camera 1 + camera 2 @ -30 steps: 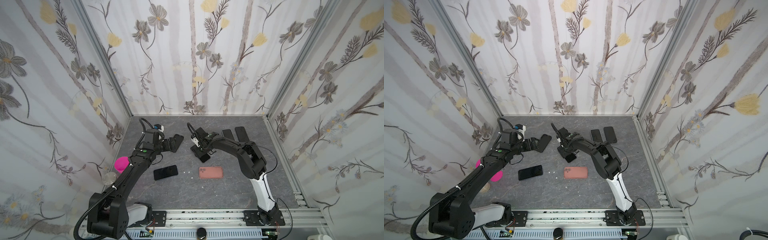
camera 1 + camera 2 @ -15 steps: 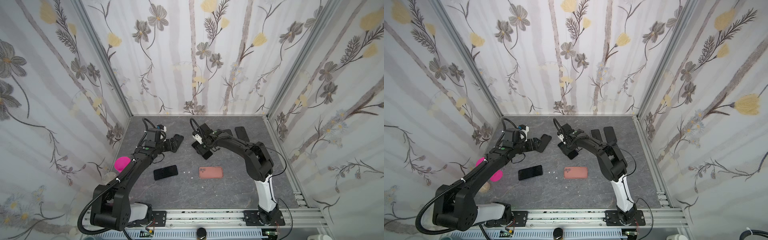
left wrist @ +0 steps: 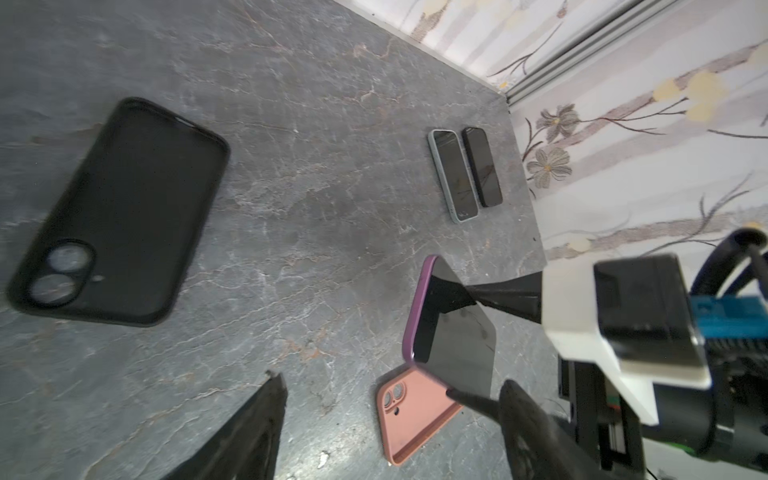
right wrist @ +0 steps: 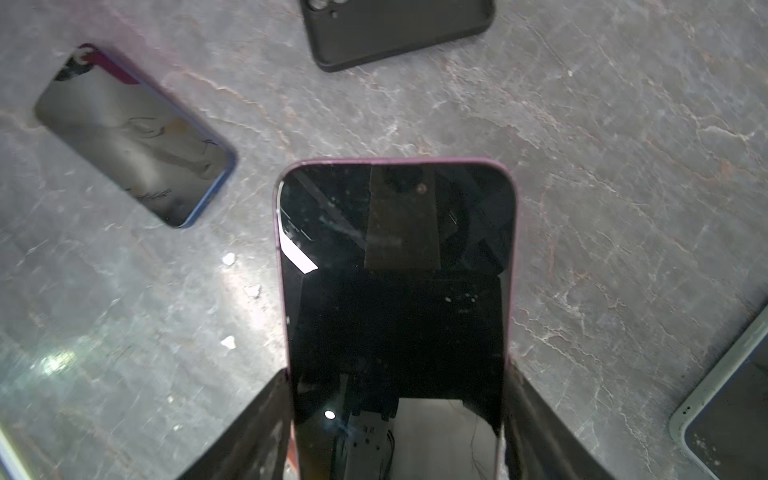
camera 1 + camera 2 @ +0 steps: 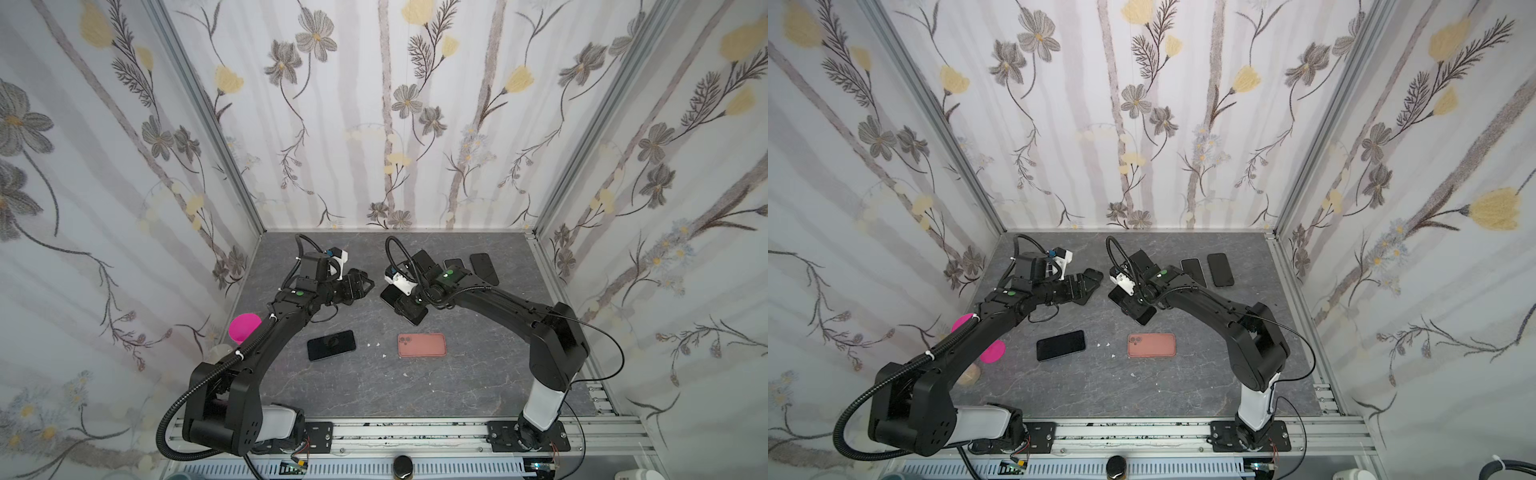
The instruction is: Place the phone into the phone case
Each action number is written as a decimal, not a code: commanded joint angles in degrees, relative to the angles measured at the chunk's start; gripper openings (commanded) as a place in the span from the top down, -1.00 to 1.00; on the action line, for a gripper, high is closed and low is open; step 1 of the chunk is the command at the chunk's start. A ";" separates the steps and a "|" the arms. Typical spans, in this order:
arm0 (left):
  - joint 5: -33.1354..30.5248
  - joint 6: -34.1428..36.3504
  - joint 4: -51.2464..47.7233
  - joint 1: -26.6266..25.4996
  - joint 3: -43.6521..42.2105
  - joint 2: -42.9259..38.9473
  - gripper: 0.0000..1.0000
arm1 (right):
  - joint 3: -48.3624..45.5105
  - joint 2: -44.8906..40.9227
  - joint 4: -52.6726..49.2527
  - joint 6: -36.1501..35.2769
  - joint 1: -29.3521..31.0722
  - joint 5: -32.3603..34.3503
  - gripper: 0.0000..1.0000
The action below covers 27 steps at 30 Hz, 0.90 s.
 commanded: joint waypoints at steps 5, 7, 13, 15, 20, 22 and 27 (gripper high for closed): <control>5.67 -3.98 4.33 -3.15 -1.60 -2.27 -0.53 | -4.49 -7.08 3.51 -2.68 2.42 -5.77 0.05; 6.26 -4.92 5.25 -3.62 -2.68 -2.89 -0.51 | -5.27 -8.67 3.78 -2.66 2.91 -5.96 0.05; 7.63 -6.75 6.26 -4.62 -4.29 -3.98 -0.45 | -6.00 -10.70 3.83 -3.11 4.79 -6.87 0.05; 8.65 -7.61 6.59 -4.82 -4.63 -4.01 -0.43 | -5.73 -12.48 3.55 -3.38 5.25 -7.01 0.04; 10.77 -8.41 7.03 -5.16 -5.34 -4.05 -0.20 | -5.24 -12.55 2.58 -3.65 5.56 -6.52 0.04; 11.59 -8.79 7.21 -5.24 -5.83 -4.09 -0.08 | -5.26 -12.72 2.34 -3.66 5.65 -6.11 0.04; 12.69 -9.96 8.55 -5.22 -7.33 -4.70 0.30 | -5.25 -13.14 1.89 -3.65 5.88 -5.49 0.04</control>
